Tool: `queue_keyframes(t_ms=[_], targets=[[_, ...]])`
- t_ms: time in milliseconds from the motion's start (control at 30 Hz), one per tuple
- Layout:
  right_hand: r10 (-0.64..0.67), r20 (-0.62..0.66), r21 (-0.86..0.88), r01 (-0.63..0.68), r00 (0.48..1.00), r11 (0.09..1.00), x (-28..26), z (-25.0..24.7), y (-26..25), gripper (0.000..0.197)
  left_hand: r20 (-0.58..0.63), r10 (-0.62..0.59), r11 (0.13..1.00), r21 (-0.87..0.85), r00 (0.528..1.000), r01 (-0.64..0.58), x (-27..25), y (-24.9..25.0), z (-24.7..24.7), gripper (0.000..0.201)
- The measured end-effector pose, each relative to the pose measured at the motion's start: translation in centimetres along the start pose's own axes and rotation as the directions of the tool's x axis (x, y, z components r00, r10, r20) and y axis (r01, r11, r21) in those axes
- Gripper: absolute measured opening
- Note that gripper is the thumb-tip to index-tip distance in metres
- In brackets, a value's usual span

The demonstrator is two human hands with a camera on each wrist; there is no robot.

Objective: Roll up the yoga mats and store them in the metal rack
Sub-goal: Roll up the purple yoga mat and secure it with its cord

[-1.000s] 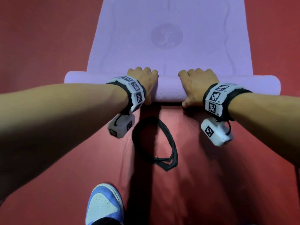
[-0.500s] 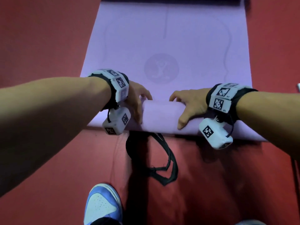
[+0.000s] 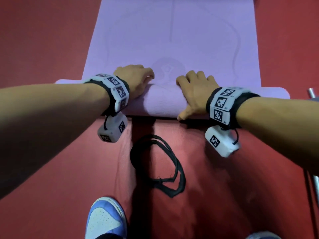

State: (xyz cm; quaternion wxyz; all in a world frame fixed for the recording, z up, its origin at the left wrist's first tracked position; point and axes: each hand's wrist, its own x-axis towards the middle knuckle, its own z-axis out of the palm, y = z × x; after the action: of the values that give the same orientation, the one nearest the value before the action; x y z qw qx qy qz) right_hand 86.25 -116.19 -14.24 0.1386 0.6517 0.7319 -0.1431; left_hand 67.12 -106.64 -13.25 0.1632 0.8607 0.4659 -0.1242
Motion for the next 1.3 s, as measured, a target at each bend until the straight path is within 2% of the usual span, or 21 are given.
queue_keyframes(t_ms=[67, 133, 167, 233, 300, 400, 467, 600, 700, 767, 834, 867, 900, 934, 1000, 1067, 1134, 1234, 1267, 1300], targets=[[-0.038, 0.008, 0.003, 0.038, 0.999, 0.999, 0.4, -0.8, 0.6, 0.089, -0.004, 0.081, 0.997, -0.007, 0.997, -0.081, -0.5, 1.1, 0.6, 0.085], [-0.036, 0.033, 0.103, 0.033, 0.999, 0.994, 1.1, -1.7, 1.6, 0.077, 0.009, 0.177, 0.97, 0.167, 0.984, -0.176, -1.3, 2.3, 1.5, 0.116], [-0.021, 0.047, 0.167, 0.013, 0.999, 0.986, 1.4, -1.9, 1.9, 0.079, 0.02, 0.207, 0.94, 0.274, 0.978, -0.204, -1.5, 2.7, 2.1, 0.122], [-0.001, 0.047, 0.218, -0.009, 0.999, 0.976, 1.6, -1.8, 2.0, 0.093, 0.031, 0.174, 0.915, 0.364, 0.984, -0.173, -1.1, 3.3, 2.8, 0.123], [-0.005, -0.02, 0.085, 0.007, 1.0, 0.996, 1.4, -0.9, 1.4, 0.101, 0.022, 0.096, 0.93, 0.353, 0.995, -0.097, -0.5, 3.7, 2.8, 0.118], [-0.014, -0.103, -0.153, -0.002, 0.995, 0.988, 0.8, 0.9, 0.7, 0.119, 0.045, 0.043, 0.932, 0.358, 0.998, -0.056, 0.3, 4.1, 2.5, 0.111], [-0.002, -0.106, -0.153, -0.014, 0.994, 0.988, 1.0, 1.2, 0.7, 0.115, 0.088, 0.026, 0.937, 0.346, 0.996, -0.055, 0.8, 4.3, 2.0, 0.109], [-0.013, -0.077, -0.121, 0.004, 0.997, 0.993, 1.6, -0.1, 0.5, 0.089, 0.125, 0.031, 0.952, 0.3, 0.992, -0.067, 1.1, 4.3, 0.8, 0.1], [-0.033, 0.006, -0.065, 0.033, 0.999, 0.997, 1.7, -1.1, 0.7, 0.085, 0.164, 0.057, 0.97, 0.225, 0.985, -0.094, 0.9, 4.1, 0.4, 0.096], [-0.039, 0.165, 0.036, 0.033, 0.986, 0.999, 1.5, -1.8, 1.0, 0.084, 0.295, 0.06, 0.996, 0.046, 0.954, -0.077, 0.6, 4.0, 0.1, 0.101], [-0.089, 0.393, 0.199, 0.01, 0.915, 0.98, 1.1, -1.7, 1.0, 0.08, 0.527, 0.092, 0.974, -0.223, 0.845, 0.032, 0.2, 3.8, 0.5, 0.109], [-0.12, 0.48, 0.261, -0.011, 0.869, 0.965, 0.9, -1.4, 1.0, 0.079, 0.608, 0.114, 0.957, -0.28, 0.786, 0.078, -0.1, 3.7, 1.0, 0.107], [-0.132, 0.526, 0.292, -0.033, 0.84, 0.956, 0.6, -1.0, 1.1, 0.078, 0.646, 0.13, 0.95, -0.3, 0.752, 0.093, -0.2, 3.7, 1.4, 0.102], [-0.125, 0.53, 0.301, -0.048, 0.839, 0.953, 0.5, -0.8, 1.2, 0.079, 0.654, 0.143, 0.948, -0.307, 0.743, 0.088, -0.1, 3.4, 1.6, 0.096], [-0.074, 0.46, 0.274, -0.062, 0.885, 0.96, 0.4, -1.3, 1.5, 0.086, 0.636, 0.145, 0.946, -0.315, 0.758, 0.083, 0.2, 3.0, 1.2, 0.084], [-0.04, 0.37, 0.26, -0.062, 0.928, 0.964, 0.6, -2.4, 2.0, 0.095, 0.578, 0.092, 0.959, -0.272, 0.811, 0.085, 0.5, 2.6, -0.3, 0.076], [-0.069, 0.325, 0.349, -0.052, 0.943, 0.935, 0.8, -3.5, 2.6, 0.084, 0.487, 0.04, 0.97, -0.227, 0.872, 0.083, 1.0, 2.1, -1.3, 0.075], [-0.066, 0.237, 0.409, -0.038, 0.969, 0.912, 1.1, -4.7, 3.4, 0.05, 0.375, 0.037, 0.962, -0.264, 0.926, 0.068, 1.0, 1.2, -2.0, 0.055], [-0.055, 0.204, 0.393, -0.03, 0.978, 0.919, 1.2, -4.7, 3.4, 0.045, 0.341, 0.032, 0.965, -0.257, 0.94, 0.06, 0.8, 0.9, -2.1, 0.047], [-0.049, 0.184, 0.358, -0.02, 0.982, 0.934, 1.2, -4.6, 3.1, 0.048, 0.298, 0.02, 0.971, -0.234, 0.954, 0.053, 0.7, 0.7, -2.0, 0.04]])
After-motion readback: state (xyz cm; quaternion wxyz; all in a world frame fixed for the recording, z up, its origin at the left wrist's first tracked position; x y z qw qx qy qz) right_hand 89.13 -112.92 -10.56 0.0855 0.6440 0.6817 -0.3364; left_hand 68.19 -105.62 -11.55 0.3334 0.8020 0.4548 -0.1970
